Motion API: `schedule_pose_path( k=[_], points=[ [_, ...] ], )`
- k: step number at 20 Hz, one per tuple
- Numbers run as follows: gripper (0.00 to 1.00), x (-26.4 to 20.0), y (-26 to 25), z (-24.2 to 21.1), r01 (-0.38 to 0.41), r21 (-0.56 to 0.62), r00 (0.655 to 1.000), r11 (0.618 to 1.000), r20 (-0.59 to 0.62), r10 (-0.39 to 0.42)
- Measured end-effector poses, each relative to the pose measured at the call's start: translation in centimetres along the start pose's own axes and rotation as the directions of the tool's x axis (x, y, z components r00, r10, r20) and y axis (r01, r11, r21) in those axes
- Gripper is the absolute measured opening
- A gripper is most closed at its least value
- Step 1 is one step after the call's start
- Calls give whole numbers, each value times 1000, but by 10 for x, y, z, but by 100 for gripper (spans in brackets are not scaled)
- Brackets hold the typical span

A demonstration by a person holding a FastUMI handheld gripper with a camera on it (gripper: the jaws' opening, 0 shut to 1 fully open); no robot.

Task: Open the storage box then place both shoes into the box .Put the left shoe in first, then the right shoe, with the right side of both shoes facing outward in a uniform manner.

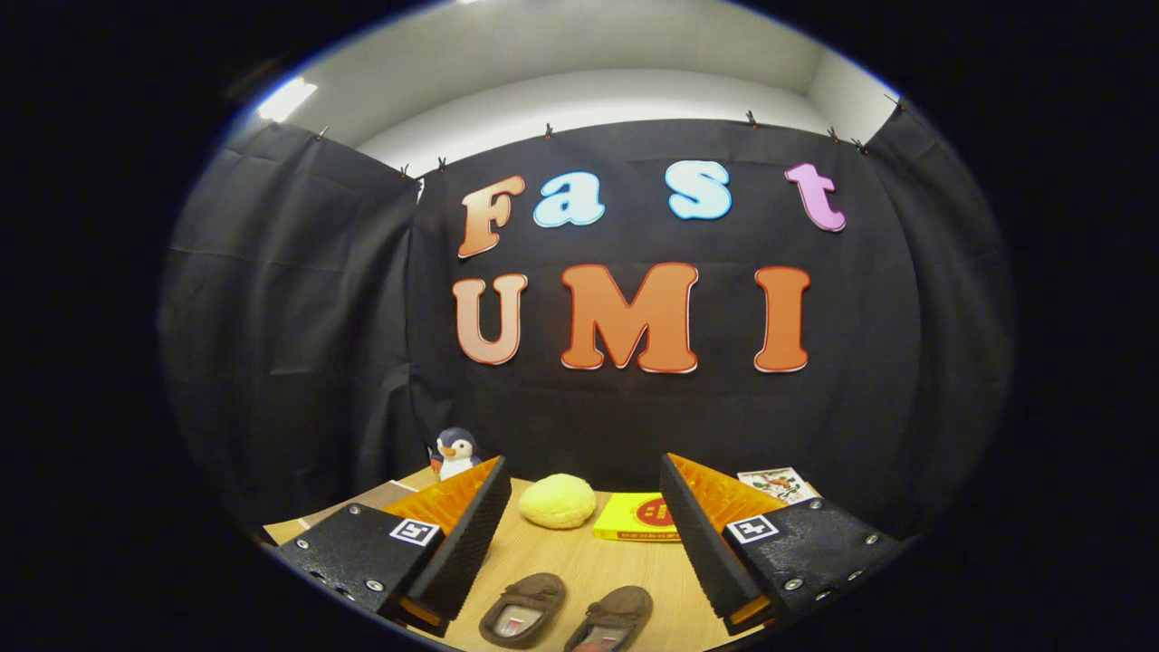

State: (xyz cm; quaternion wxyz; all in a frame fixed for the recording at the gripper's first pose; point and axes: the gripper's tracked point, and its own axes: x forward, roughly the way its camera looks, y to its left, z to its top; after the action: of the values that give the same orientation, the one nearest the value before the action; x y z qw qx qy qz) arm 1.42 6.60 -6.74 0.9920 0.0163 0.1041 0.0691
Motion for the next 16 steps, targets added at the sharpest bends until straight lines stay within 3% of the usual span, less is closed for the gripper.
schedule_pose_path(
  k=[3, 5, 8, 11, 14, 16],
  points=[
    [99, 12, 21, -37, -40, -15, 990, 999, -136, 37],
    [99, 15, 36, -69, -84, -9, 965, 996, -251, 80],
    [99, 18, 79, -108, -212, 120, 881, 970, -407, 243],
    [98, 20, 105, -126, -226, 271, 822, 936, -463, 333],
    [95, 23, 130, -139, -235, 420, 762, 877, -480, 434],
    [90, 28, 148, -136, -246, 555, 737, 795, -426, 525]
  ],
)
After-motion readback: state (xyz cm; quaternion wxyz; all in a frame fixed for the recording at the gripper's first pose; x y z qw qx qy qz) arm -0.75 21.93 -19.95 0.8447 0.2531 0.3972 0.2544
